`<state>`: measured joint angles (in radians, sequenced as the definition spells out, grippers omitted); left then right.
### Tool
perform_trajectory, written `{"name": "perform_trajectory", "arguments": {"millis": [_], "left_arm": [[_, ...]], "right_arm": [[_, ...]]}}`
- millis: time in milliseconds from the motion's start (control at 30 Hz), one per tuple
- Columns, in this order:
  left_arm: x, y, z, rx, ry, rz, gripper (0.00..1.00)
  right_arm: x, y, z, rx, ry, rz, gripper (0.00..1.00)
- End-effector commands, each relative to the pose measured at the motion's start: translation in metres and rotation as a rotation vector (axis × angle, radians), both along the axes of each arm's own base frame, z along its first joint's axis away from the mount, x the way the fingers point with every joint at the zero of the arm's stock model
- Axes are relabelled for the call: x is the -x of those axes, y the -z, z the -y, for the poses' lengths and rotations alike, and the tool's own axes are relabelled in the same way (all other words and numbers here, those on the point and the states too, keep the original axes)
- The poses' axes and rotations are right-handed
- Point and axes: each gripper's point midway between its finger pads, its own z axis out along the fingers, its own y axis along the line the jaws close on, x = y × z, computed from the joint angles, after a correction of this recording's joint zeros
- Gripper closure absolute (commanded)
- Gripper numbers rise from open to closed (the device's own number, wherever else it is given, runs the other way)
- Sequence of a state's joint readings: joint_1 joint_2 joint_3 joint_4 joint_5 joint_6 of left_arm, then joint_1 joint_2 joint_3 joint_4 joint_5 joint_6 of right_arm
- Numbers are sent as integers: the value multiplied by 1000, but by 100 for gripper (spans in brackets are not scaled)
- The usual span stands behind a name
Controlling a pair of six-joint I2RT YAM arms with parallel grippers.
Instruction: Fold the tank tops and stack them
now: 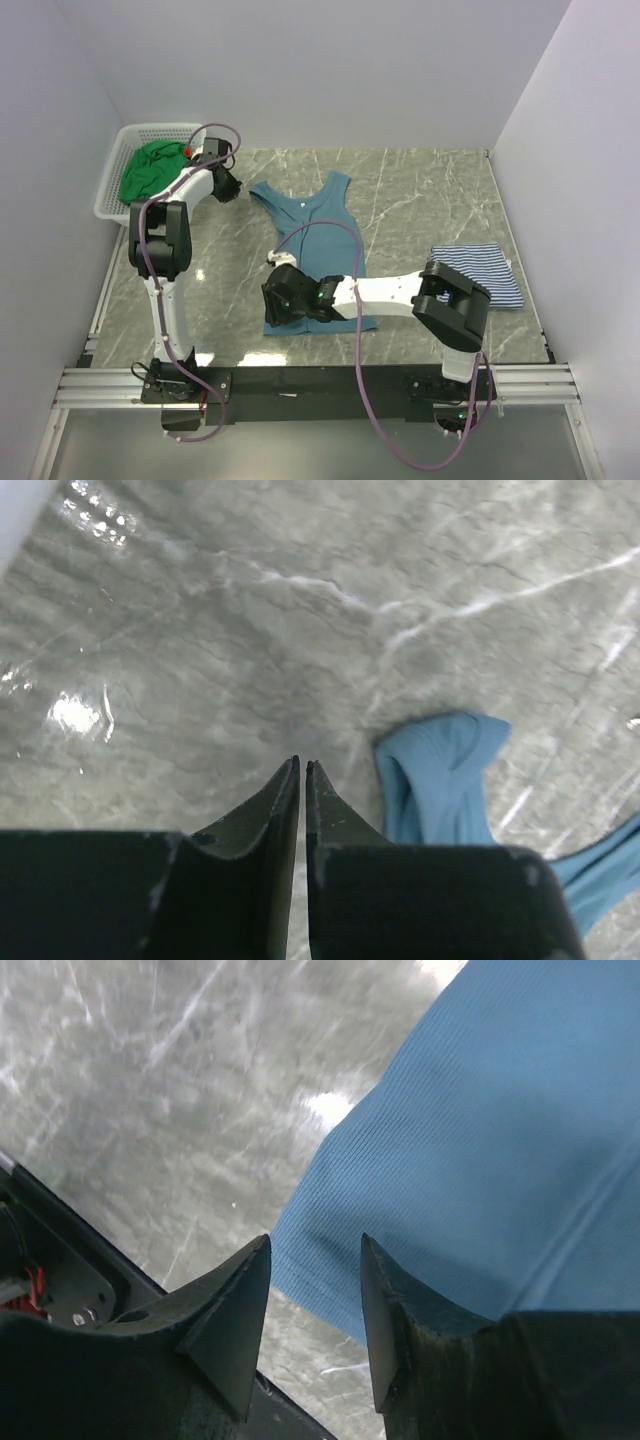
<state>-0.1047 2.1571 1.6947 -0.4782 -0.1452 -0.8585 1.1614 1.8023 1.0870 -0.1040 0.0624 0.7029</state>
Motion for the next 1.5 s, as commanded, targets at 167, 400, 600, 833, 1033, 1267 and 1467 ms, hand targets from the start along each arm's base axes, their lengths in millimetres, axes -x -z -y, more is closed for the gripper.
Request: {"name": "perform_trajectory", "arguments": {"millis": [167,400,600,833,1033,1267,1467], "left_arm": [[-19,6,13,52,60,22,92],[-24,26,21,87,70,12,94],[-35,27,38,134,115,47,94],[-42,8,61,212,147,110,96],[-49,-21,85,285,194,182,97],[-64,-46,111,368,269,242,96],[-71,-40,124,399,307,240,95]], "right_arm": [[19,21,12,1,-24,-49,57],[37,20,22,-17,-77,-94,62],[46,22,35,-10,-88,-119,63],[51,29,45,13,-82,-136,64],[48,33,50,7,-59,-155,65],[41,23,45,-26,-52,-149,64],[27,10,40,-71,-38,-150,64]]}}
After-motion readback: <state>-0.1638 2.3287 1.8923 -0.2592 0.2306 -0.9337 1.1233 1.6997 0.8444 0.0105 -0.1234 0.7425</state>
